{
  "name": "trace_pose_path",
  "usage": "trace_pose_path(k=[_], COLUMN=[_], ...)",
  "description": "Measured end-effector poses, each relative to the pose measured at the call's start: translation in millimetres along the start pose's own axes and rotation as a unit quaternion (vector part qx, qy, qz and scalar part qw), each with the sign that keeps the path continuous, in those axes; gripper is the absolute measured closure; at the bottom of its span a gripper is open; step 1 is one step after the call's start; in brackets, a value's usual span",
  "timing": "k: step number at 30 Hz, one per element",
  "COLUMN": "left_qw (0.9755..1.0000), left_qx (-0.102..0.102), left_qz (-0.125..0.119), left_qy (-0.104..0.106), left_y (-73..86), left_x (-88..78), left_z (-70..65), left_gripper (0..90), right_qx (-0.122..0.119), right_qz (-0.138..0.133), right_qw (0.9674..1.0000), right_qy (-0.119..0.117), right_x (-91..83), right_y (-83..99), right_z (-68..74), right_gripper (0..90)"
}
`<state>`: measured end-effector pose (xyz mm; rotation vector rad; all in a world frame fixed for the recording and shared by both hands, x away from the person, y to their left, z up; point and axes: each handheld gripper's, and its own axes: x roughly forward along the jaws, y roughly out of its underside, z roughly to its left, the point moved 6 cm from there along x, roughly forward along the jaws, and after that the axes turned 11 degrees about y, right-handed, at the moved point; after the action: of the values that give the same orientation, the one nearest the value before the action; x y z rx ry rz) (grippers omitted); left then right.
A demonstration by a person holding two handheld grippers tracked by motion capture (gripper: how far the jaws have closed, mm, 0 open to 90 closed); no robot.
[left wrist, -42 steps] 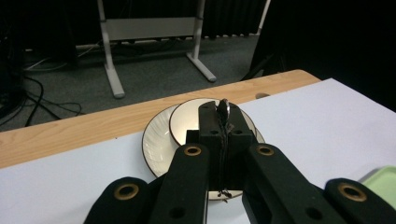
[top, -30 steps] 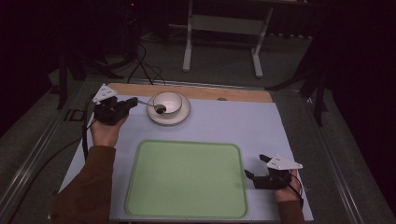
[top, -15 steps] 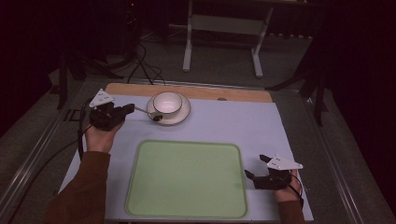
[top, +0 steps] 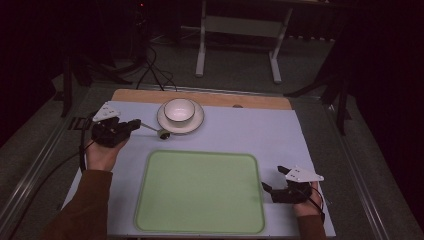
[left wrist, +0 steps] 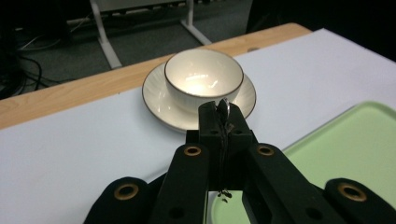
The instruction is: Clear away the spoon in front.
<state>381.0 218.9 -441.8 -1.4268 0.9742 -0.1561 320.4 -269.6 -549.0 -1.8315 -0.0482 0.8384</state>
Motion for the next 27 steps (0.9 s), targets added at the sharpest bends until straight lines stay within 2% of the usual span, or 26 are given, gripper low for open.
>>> trace_pose_path(k=[10,17,22,27], left_qw=[0.9999,0.9990,0.9988,0.9994], left_qx=[-0.011,-0.010,-0.009,-0.005], left_qz=[0.011,0.040,0.048,0.032], left_qy=[0.005,0.016,0.002,-0.008], left_y=[15.1,27.8,26.2,15.5], left_x=[-10.1,-10.8,-5.2,7.1], left_z=[-8.3,-17.5,-13.4,-10.0], left_gripper=[89.4,89.4,89.2,88.6], right_qx=[-0.001,-0.001,-0.002,-0.001], right_qz=[0.002,0.003,0.005,0.005], right_qw=[1.0000,1.0000,1.0000,1.0000], right_qy=[0.000,0.000,0.000,0.000], right_x=[0.5,0.3,1.0,0.8], right_y=[0.4,0.6,0.7,0.9], right_z=[0.3,0.3,0.9,0.3], right_gripper=[13.8,13.8,13.8,13.8])
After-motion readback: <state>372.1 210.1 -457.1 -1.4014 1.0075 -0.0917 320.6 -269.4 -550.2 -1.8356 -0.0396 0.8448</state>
